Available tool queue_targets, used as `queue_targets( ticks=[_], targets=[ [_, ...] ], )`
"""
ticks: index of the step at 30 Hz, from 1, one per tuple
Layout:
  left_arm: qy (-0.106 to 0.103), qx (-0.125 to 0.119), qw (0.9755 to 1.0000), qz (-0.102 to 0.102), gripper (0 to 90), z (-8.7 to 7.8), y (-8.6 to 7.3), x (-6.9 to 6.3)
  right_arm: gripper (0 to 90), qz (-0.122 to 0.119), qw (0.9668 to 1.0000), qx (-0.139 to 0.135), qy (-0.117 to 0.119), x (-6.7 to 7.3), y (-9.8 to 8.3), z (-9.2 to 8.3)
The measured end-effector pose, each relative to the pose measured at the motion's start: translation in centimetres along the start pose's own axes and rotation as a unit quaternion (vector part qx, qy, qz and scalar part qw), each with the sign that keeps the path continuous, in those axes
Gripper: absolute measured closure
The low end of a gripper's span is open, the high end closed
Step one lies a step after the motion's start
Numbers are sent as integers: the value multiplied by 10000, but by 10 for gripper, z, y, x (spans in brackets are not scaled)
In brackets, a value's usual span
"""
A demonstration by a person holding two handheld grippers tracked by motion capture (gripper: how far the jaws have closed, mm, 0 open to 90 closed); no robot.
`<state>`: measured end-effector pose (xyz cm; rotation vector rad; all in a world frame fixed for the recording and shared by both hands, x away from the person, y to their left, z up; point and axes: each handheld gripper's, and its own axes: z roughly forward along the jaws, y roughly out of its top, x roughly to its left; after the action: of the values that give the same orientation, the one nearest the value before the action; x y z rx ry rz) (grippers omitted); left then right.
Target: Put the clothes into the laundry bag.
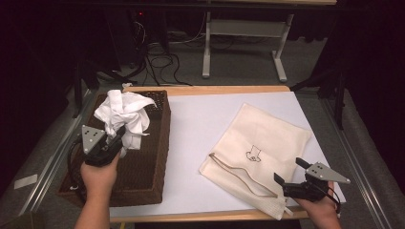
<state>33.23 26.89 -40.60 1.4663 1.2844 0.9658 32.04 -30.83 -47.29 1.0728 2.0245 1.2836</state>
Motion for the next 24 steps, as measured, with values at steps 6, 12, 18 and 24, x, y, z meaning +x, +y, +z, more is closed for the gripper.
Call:
queue_targets(
  ticks=[6,12,18,24],
  targets=[
    [62,-233,9997,24,701,-7,11,-8,5,-8,10000,-16,-1,-1,0,-1],
    [-43,-398,9992,14,702,-10,16,-20,5,-9,10000,-22,18,0,1,-1],
    [-308,-527,9980,133,702,-8,22,-43,6,10,10000,-34,18,0,1,-2],
    [-463,-607,9969,189,702,-3,27,-61,6,-21,9999,-94,28,-1,2,-4]
  ],
)
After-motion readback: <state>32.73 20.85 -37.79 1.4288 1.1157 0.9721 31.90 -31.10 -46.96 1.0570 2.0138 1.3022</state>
